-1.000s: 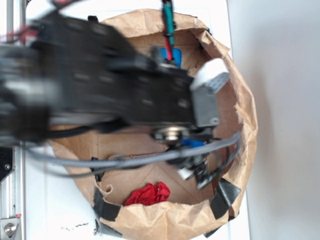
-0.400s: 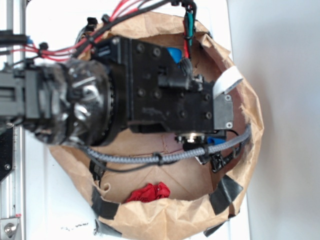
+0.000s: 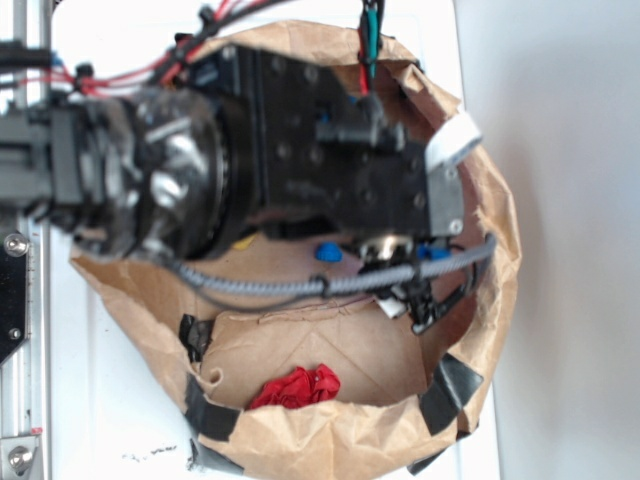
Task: Grab the blue bottle.
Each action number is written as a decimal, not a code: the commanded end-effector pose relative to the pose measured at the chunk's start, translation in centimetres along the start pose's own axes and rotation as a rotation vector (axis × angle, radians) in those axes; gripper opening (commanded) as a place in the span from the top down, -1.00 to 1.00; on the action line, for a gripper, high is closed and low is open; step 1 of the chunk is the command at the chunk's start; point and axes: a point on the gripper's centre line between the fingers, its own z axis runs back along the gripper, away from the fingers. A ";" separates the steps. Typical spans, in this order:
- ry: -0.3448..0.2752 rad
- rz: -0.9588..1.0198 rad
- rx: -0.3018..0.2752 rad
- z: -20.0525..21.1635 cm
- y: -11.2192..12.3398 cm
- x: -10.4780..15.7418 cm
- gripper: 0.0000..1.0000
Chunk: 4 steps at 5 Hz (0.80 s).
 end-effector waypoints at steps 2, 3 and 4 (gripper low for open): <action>0.020 0.171 -0.075 3.1 2.9 2.0 -1.00; -0.010 0.181 -0.059 1.5 2.6 1.5 -1.00; -0.031 0.184 -0.045 0.3 2.4 1.1 -1.00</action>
